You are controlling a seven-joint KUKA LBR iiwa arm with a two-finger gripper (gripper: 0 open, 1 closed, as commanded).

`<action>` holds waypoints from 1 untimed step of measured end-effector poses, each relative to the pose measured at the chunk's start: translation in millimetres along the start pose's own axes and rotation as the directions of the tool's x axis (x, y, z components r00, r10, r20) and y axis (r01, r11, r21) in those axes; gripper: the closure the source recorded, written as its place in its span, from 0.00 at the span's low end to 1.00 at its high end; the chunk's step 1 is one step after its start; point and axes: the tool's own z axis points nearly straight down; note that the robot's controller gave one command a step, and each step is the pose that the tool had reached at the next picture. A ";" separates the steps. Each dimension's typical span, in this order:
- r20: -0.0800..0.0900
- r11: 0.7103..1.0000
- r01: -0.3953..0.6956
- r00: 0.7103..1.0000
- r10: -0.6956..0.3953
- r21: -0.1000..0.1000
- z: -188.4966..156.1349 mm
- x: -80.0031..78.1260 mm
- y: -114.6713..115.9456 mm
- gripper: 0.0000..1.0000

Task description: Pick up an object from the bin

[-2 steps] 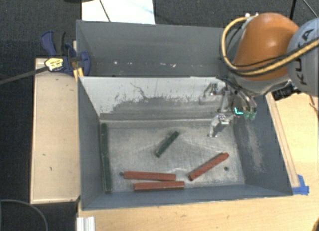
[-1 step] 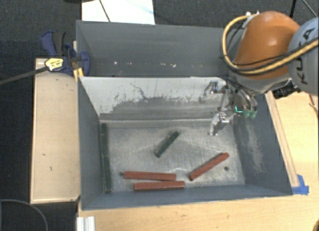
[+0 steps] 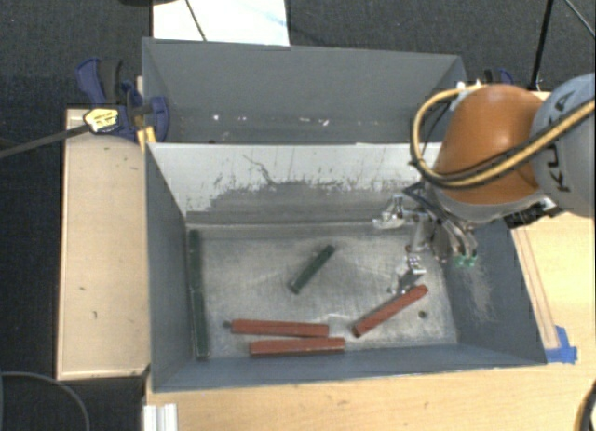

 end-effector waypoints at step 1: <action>-0.001 0.999 -0.033 0.999 0.033 0.000 60.6 13.3 -0.2 0.00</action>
Offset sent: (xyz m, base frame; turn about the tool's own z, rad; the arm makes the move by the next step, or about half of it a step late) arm -0.0412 -0.0102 -0.1011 -0.1245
